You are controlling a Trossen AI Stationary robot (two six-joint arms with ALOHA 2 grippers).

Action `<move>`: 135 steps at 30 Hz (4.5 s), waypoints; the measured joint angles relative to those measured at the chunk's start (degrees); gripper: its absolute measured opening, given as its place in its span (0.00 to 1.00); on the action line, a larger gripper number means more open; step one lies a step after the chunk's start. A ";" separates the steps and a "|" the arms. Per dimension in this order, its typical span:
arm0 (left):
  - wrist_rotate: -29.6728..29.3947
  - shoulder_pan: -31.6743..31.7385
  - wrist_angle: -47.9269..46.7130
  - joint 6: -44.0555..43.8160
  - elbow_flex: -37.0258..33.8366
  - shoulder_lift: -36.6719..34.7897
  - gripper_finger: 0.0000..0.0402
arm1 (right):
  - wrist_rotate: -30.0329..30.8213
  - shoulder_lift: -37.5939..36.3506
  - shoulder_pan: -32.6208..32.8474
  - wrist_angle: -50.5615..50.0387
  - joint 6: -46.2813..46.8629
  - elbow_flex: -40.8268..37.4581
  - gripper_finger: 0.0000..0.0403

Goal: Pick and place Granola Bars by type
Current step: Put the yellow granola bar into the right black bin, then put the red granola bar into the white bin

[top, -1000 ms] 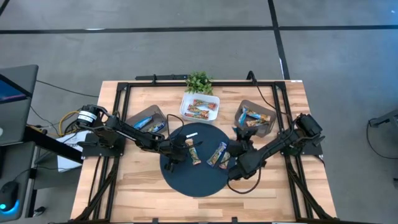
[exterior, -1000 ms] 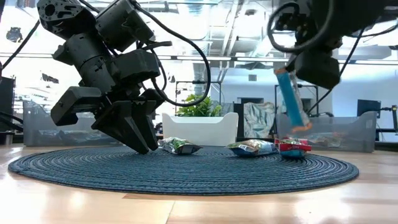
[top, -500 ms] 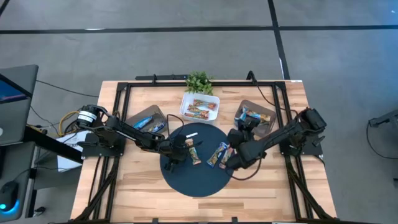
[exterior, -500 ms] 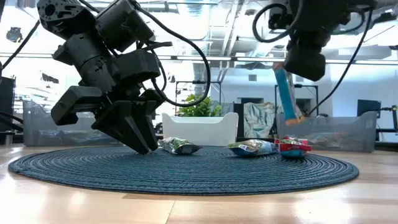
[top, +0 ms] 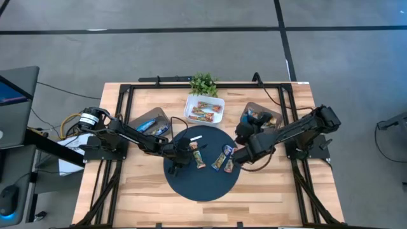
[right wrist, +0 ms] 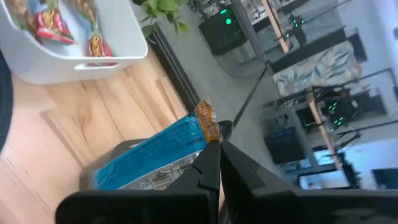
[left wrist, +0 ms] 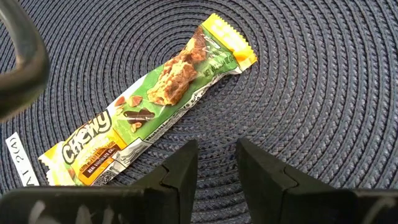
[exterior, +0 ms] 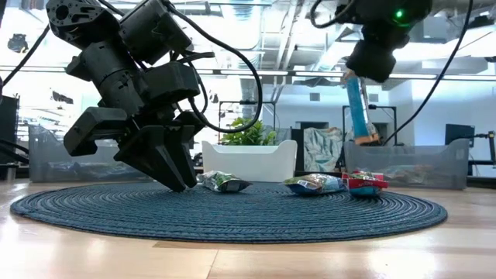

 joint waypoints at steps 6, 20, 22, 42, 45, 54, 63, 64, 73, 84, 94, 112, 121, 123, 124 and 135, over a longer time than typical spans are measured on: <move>0.00 0.00 0.04 0.00 0.00 0.00 0.27 | -1.86 -3.76 -2.68 0.00 0.67 0.00 0.00; 0.00 -0.01 0.01 0.00 -0.01 0.01 0.27 | -14.58 -5.61 -13.69 0.00 -2.46 -4.85 0.00; 0.00 0.01 0.02 0.00 0.00 0.02 0.27 | -15.49 -5.61 -14.21 -0.04 -1.70 -6.17 0.00; 0.00 0.01 0.24 0.02 -0.02 0.02 0.27 | -19.08 -5.56 -14.22 5.24 -1.67 -9.60 0.26; 0.00 0.01 0.26 0.03 -0.02 0.02 0.27 | -17.93 -5.56 -14.20 5.40 -1.72 -9.60 0.35; 0.00 0.01 0.28 0.09 -0.02 0.02 0.27 | -13.64 -5.56 -7.76 28.43 -20.60 -9.60 0.48; -0.27 -0.01 0.11 0.10 -0.02 0.02 0.27 | -27.49 -5.21 -0.77 55.05 -53.28 -9.56 0.48; -0.28 -0.01 0.09 0.11 -0.02 0.02 0.27 | -30.22 -5.03 -0.31 56.14 -55.04 -9.55 0.48; -0.42 -0.01 0.02 0.11 -0.02 0.02 0.27 | -41.80 0.33 -0.16 61.53 -61.14 -9.50 0.48; -0.44 -0.01 0.15 0.63 -0.02 0.02 0.27 | -51.72 7.11 -3.47 65.23 -63.44 -9.54 0.48; -0.44 -0.01 0.15 0.66 -0.02 0.02 0.27 | -57.05 6.90 -3.66 65.11 -62.76 -9.53 0.47; -0.44 -0.01 0.26 0.90 -0.02 0.02 0.27 | -60.54 5.14 0.58 56.02 -54.30 -9.55 0.43; -0.44 -0.01 0.30 0.90 -0.02 0.02 0.27 | -59.75 5.15 -0.17 55.97 -52.71 -9.55 0.39; -0.44 -0.01 0.31 0.90 -0.02 0.02 0.27 | -59.72 5.15 -0.84 55.85 -51.58 -9.78 0.39; -0.44 -0.01 0.31 0.90 -0.02 0.02 0.27 | -59.69 5.15 -1.18 55.91 -51.22 -10.08 0.38; -0.44 0.01 0.33 0.90 -0.02 0.02 0.27 | -59.97 5.02 -3.07 58.69 -50.08 -13.57 0.35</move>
